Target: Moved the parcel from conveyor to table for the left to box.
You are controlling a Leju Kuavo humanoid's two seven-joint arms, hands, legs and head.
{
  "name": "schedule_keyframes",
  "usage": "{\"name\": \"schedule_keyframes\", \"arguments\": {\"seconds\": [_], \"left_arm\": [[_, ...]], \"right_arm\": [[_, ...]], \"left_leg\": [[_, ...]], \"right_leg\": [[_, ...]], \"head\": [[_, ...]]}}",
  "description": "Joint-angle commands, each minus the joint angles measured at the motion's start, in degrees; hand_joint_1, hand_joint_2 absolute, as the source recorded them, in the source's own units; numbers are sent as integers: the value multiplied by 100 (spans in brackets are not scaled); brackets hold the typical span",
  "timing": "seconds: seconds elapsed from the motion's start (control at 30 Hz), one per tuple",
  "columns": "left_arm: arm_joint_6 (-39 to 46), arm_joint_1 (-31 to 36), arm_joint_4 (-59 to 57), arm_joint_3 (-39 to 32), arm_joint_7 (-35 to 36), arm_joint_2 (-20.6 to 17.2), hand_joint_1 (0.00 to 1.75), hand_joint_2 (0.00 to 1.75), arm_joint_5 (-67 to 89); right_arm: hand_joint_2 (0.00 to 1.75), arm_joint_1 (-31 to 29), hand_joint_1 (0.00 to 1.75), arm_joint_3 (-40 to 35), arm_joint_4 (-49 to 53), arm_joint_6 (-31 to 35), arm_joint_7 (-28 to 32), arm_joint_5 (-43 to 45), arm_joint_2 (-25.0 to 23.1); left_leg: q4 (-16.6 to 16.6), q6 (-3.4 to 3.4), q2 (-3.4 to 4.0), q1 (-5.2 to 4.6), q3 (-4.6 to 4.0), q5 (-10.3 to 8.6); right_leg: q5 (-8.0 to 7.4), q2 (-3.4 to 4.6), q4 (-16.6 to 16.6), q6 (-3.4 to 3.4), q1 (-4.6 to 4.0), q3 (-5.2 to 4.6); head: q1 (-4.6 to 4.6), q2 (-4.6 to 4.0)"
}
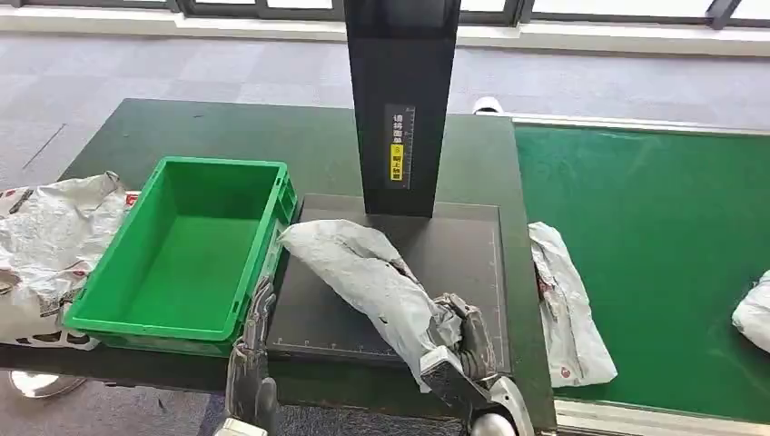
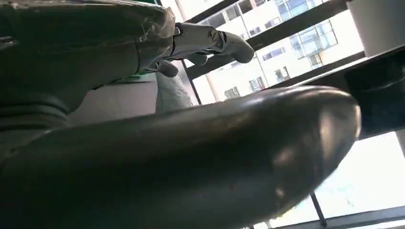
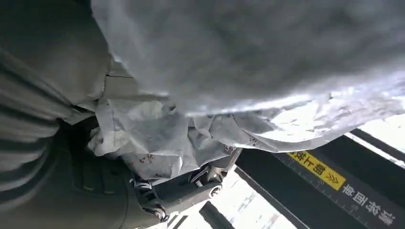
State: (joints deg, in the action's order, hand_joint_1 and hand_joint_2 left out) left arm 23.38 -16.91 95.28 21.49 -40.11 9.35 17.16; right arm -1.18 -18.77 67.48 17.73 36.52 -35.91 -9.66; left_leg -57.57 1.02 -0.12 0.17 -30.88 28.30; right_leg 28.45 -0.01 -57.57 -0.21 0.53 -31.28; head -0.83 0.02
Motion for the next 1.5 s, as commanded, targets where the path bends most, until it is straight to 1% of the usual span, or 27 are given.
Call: {"name": "schedule_keyframes", "arguments": {"seconds": [0.03, 0.07, 0.1, 0.13, 0.2, 0.23, 0.27, 0.33, 0.37, 0.47, 0.53, 0.57, 0.6, 0.63, 0.67, 0.87, 0.9, 0.93, 1.0, 1.07, 1.1, 1.13, 1.17, 1.27, 1.3, 1.4, 1.5], "left_arm": [[144, 287, -455, -82, 11, 26, 0, 0, -149], [160, 295, -461, -87, 11, 36, 0, 0, -159], [187, 304, -482, -91, 11, 58, 0, 0, -140], [228, 291, -491, -126, 11, 91, 0, 0, -123], [347, 242, -568, -349, 30, 252, 0, 0, -63], [401, 224, -565, -421, 21, 296, 0, 0, -50], [451, 207, -560, -495, 27, 336, 0, 0, -56], [524, 179, -554, -623, 11, 377, 0, 0, -16], [513, 170, -547, -651, 11, 386, 0, 0, -34], [497, 167, -545, -664, 11, 390, 0, 0, -34], [890, 114, -424, -798, 11, 525, 0, 0, -76], [950, 106, -412, -785, 11, 509, 0, 0, -106], [1184, 81, -446, -951, 11, 659, 0, 0, -233], [1201, 79, -441, -943, 11, 651, 0, 0, -241], [1351, 44, -423, -1023, 39, 726, 0, 0, -249], [1351, 44, -423, -1023, 39, 726, 0, 0, -249], [1404, 10, -385, -1059, 134, 763, 0, 0, -296], [1386, -6, -339, -1040, 145, 744, 0, 0, -270], [1025, 13, -277, -876, 144, 592, 0, 0, -228], [910, 41, -282, -871, 57, 536, 0, 0, 128], [820, 33, -240, -941, 54, 568, 0, 0, 170], [395, 60, -279, -865, 168, 482, 0, 0, 64], [214, 107, -356, -900, 157, 496, 0, 0, 148], [216, 172, -483, -916, 137, 570, 0, 0, 186], [135, 237, -586, -779, 78, 489, 0, 175, 530], [-106, 569, -1089, -344, 122, 440, 0, 175, 1250], [126, 928, -1697, 46, 362, 488, 0, 175, 2088]], "right_arm": [[175, -879, 112, -198, -1296, -42, 164, 357, -18], [175, -972, 0, -206, -1421, -5, 185, 407, -9], [175, -1106, 0, -214, -1615, 53, 190, 453, -7], [175, -1255, 0, -207, -1866, 330, 229, 510, -2], [175, -1395, 0, -146, -2171, 758, 316, 636, 12], [175, -1410, 0, -157, -2217, 850, 339, 638, 32], [175, -1344, 0, -145, -2177, 1031, 344, 585, 64], [175, -1004, 0, -186, -1878, 1123, 336, 603, 174], [175, -836, 0, -181, -1688, 1150, 315, 577, 203], [175, -715, 0, -202, -1532, 1147, 290, 545, 234], [175, -547, 0, -164, -1304, 1128, 239, 489, 225], [175, -462, 0, -152, -1188, 1128, 220, 457, 225], [175, -364, 0, -89, -995, 1036, 139, 289, 178], [175, -338, 0, -79, -926, 1013, 99, 239, 164], [175, -263, 0, -21, -748, 936, 23, 96, 111], [175, -263, 0, -21, -748, 936, 23, 96, 111], [175, -193, 0, 34, -601, 908, -15, 8, 88], [175, -103, 0, 51, -438, 890, -25, -54, 83], [175, 126, 0, 64, 60, 794, -91, -272, 103], [175, 416, 0, 110, 756, 765, -124, -362, 164], [175, 523, 0, 130, 1046, 726, -109, -361, 206], [175, 585, 0, 161, 1248, 713, -81, -339, 227], [175, 660, 0, 199, 1469, 705, -3, -284, 260], [175, 690, 0, 230, 1580, 661, -2, -253, 284], [175, 704, 0, 253, 1633, 705, 127, -187, 272], [175, 748, 0, 308, 1811, 755, 348, -25, 326], [175, 677, 0, 276, 1854, 765, 348, 93, 400]], "left_leg": [[17, -4, 13, 6, 6, -15], [34, -6, 16, 11, 9, -27], [31, -4, 22, 8, 11, -23], [12, -2, 16, 4, 5, -11], [16, -3, 27, 4, 10, -12], [15, -3, 22, 6, 11, -11], [23, -3, 23, 5, 16, -15], [7, -3, 5, 2, 8, -7], [10, -4, -12, 6, 12, -8], [5, -3, -7, 1, 12, -3], [9, -4, -7, 5, 12, -5], [11, -5, -1, 5, 12, -5], [-1, -3, -2, 2, 0, -1], [3, -3, -1, 2, 3, -2], [-3, -3, -4, 0, -2, -1], [-3, -4, 0, 1, -4, -1], [1, -5, 1, 4, -3, -4], [2, -5, 2, 1, -3, -5], [-1, -4, -1, 0, -5, -2], [-6, -3, -12, 0, -9, -1], [-3, -3, -11, 2, -7, -1], [-1, -4, -14, 3, -6, -1], [-6, -3, -11, 1, -8, 1], [2, -4, -10, -1, -1, -4], [-4, -5, -10, 2, -7, -2], [1, -8, -17, -3, -6, -8], [4, -10, -27, -3, -4, -12]], "right_leg": [[-24, 12, 27, 4, -6, 6], [-39, 14, 50, 5, -11, 12], [-37, 19, 43, 6, -6, 9], [-20, 15, 19, 4, 1, 1], [-26, 26, 24, 5, 2, 3], [-25, 21, 26, 6, 0, 8], [-29, 21, 35, 7, 1, 13], [-13, 5, 15, 6, 4, 7], [-12, -11, 25, 7, -1, 19], [-6, -7, 16, 7, 3, 14], [-10, -6, 23, 8, -1, 16], [-12, -1, 26, 7, -1, 14], [-7, -1, 11, 6, 1, 2], [-8, -1, 16, 6, 1, 3], [-5, -3, 7, 6, 3, -3], [-8, 2, 9, 7, 1, -3], [-13, 3, 17, 8, -2, 0], [-13, 4, 14, 8, 1, -3], [-8, 1, 9, 7, 3, -5], [-3, -11, 4, 6, 3, -6], [-4, -10, 10, 6, 0, -2], [-4, -13, 11, 6, 0, -1], [-2, -10, 6, 6, 2, -4], [-7, -10, 14, 7, 5, 2], [-6, -9, 9, 7, 3, -3], [-8, -18, 12, 8, 8, -3], [-10, -27, 18, 10, 8, 3]], "head": [[0, 0], [0, 0], [0, 0], [0, 0], [0, 0], [0, 0], [0, 0], [0, 0], [0, 0], [0, 0], [0, 0], [0, 0], [0, 0], [0, 0], [0, 0], [0, 0], [-2, 0], [0, 0], [0, 0], [0, 0], [0, 0], [0, 0], [0, 0], [0, 0], [0, 0], [0, 0], [-2, 0]]}}
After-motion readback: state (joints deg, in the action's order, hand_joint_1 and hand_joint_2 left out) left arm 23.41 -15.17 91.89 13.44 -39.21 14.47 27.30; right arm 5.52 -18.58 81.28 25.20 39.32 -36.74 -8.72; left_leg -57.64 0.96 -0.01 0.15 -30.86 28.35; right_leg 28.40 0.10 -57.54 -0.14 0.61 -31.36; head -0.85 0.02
